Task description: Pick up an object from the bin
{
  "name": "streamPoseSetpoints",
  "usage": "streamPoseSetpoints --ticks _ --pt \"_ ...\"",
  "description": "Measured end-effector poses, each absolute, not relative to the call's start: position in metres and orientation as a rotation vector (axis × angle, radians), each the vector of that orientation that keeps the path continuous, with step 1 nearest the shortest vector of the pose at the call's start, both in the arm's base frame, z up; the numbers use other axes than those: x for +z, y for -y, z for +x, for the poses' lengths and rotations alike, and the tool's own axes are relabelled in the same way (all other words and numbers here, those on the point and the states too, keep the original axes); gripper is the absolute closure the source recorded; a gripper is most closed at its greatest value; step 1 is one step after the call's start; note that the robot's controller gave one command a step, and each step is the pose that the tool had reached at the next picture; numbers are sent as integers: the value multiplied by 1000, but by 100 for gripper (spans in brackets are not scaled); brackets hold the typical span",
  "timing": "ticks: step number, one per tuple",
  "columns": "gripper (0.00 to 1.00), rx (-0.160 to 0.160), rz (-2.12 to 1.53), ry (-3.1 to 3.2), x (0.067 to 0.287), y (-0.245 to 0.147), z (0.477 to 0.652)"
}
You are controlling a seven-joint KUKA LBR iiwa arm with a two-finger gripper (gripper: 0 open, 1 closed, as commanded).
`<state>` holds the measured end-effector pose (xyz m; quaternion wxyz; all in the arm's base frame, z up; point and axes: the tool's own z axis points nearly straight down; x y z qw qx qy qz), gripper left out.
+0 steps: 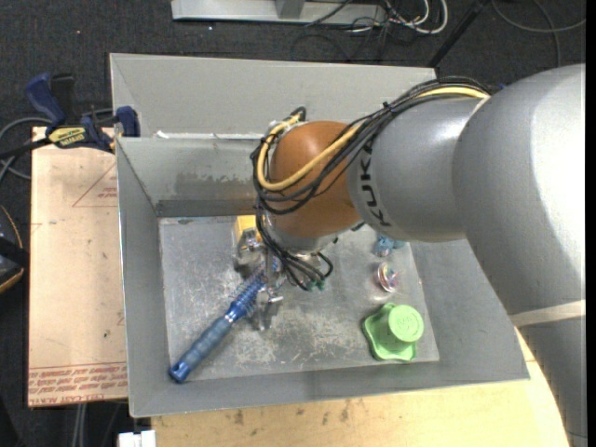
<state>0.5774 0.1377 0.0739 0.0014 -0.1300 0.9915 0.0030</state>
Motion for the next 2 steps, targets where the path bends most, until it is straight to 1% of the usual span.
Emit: streamPoseSetpoints --ticks 2 --pt "0 4 -403 -3112 78 -140 580"
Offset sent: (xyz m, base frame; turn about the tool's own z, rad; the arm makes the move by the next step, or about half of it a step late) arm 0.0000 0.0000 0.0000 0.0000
